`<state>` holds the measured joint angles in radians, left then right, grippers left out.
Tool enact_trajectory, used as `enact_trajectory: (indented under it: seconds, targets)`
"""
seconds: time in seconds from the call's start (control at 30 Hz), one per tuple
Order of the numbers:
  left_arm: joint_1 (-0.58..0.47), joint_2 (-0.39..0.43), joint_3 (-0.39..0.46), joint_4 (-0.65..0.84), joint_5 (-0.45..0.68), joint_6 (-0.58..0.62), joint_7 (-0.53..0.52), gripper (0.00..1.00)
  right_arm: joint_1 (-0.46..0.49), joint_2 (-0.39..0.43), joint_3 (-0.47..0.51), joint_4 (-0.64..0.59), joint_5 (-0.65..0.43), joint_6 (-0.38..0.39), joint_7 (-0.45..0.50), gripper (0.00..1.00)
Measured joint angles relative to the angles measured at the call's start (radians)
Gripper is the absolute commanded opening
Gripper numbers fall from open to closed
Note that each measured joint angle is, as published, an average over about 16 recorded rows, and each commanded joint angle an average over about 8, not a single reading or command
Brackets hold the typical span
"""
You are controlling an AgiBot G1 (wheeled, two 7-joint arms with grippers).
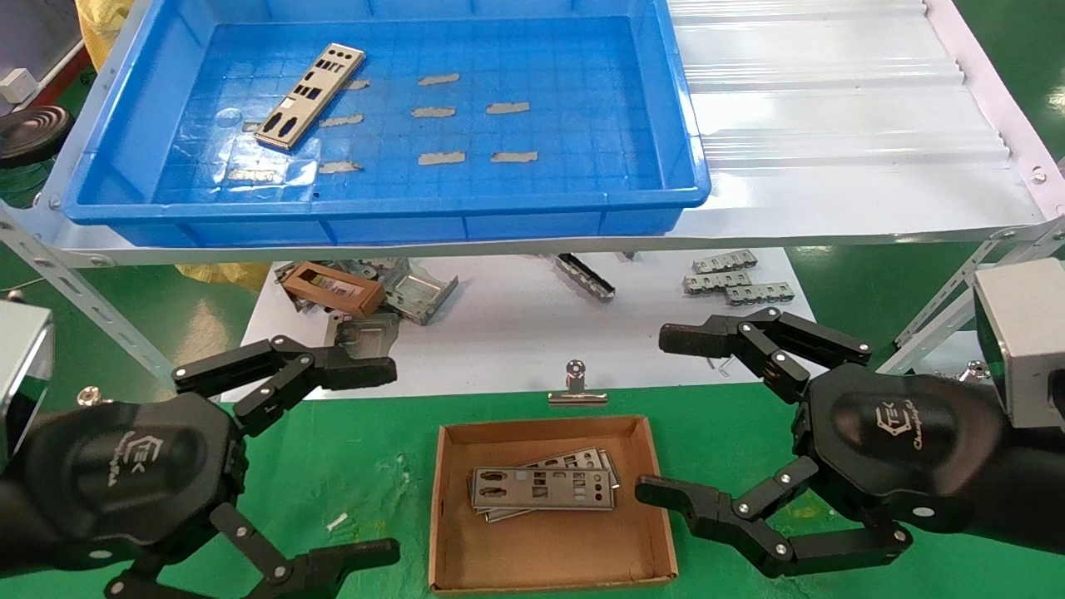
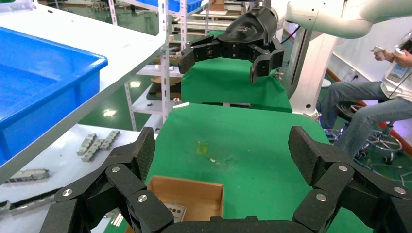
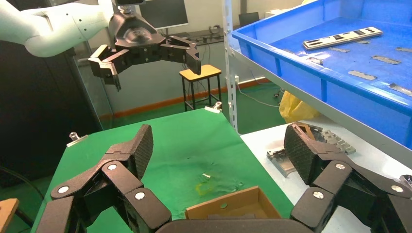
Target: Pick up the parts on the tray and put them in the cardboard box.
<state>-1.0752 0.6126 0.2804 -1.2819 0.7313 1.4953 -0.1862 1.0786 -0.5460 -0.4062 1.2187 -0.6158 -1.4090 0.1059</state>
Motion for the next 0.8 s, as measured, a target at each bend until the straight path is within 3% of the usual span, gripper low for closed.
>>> enact_trajectory:
  seconds: [0.8]
  targets:
    - [0.000, 0.000, 0.000, 0.000, 0.000, 0.000, 0.000, 1.00, 0.000, 0.000, 0.000, 0.000, 0.000, 0.000, 0.000, 0.00]
